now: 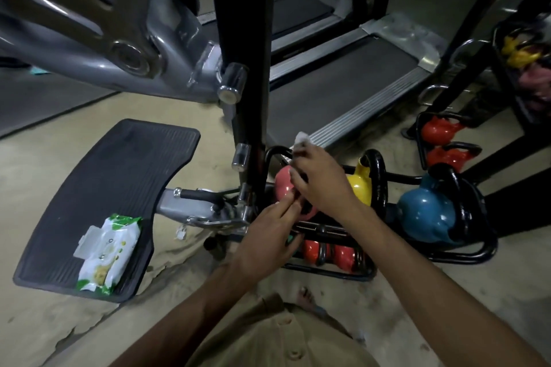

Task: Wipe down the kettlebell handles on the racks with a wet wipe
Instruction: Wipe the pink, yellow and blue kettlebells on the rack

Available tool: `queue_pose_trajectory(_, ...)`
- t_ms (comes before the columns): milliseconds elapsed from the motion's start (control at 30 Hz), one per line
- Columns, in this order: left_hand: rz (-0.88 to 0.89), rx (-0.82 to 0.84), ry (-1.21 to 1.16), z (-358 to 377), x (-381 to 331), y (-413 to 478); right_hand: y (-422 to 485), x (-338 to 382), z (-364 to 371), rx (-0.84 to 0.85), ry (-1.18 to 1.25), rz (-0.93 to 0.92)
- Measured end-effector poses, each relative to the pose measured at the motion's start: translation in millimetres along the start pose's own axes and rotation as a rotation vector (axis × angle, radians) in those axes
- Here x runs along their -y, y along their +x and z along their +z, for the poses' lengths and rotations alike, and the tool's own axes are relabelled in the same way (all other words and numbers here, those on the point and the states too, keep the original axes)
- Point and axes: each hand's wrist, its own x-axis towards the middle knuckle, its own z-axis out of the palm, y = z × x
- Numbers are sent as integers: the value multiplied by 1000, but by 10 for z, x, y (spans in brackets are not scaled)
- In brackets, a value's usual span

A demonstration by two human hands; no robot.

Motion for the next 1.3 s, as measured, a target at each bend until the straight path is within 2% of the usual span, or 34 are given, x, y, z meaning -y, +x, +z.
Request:
queue_pose_trajectory(67, 1, 3, -18, -3, 21, -6, -143, 22, -42, -68, -23, -43)
queue_pose_trajectory(100, 3, 7, -28, 2, 31, -6, -186, 47, -58, -121, 41, 24)
queue_pose_trajectory(233, 11, 6, -77, 12, 50, -21, -329, 320, 24, -365, 602, 636)
queue_pose_trajectory(300, 14, 12, -107, 10, 60, -29, -372, 444, 122, -434, 922, 862)
queue_pose_trajectory(400, 25, 19, -127, 15, 80, -24, -140, 397, 95, -424, 1350, 1115)
queue_pose_trajectory(500, 5, 24, -117, 19, 66, -56, 50, 325, 2, -319, 1540, 1214)
queue_pose_trajectory(567, -28, 41, -121, 38, 52, -92, -38, 352, -5, -256, 1496, 1156)
queue_pose_trajectory(633, -64, 54, -122, 87, 37, -123, -147, 362, 40, -262, 1434, 1089)
queue_pose_trajectory(733, -122, 53, -147, 153, -15, -127, -33, 301, 84, -372, 1385, 1098)
queue_pose_trajectory(800, -151, 44, -173, 162, -63, -121, 18, 336, 68, -434, 1254, 1055)
queue_pose_trajectory(867, -168, 30, -195, 161, -87, -119, -150, 466, 88, -444, 947, 881)
queue_pose_trajectory(967, -192, 1, -234, 171, -114, -111, -454, 478, 197, -333, 525, 453)
queue_pose_trajectory(1067, -214, -31, -224, 185, -191, -118, -194, 114, 128, -111, 57, 93)
queue_pose_trajectory(1133, -234, -38, -214, 195, -228, -123, 81, -22, -55, 87, -206, -56)
queue_pose_trajectory(1233, -259, -43, -198, 220, -256, -109, 181, -16, -186, 239, -370, -261)
queue_pose_trajectory(1300, -265, -48, -206, 235, -267, -105, 19, -18, -190, 160, -359, -325)
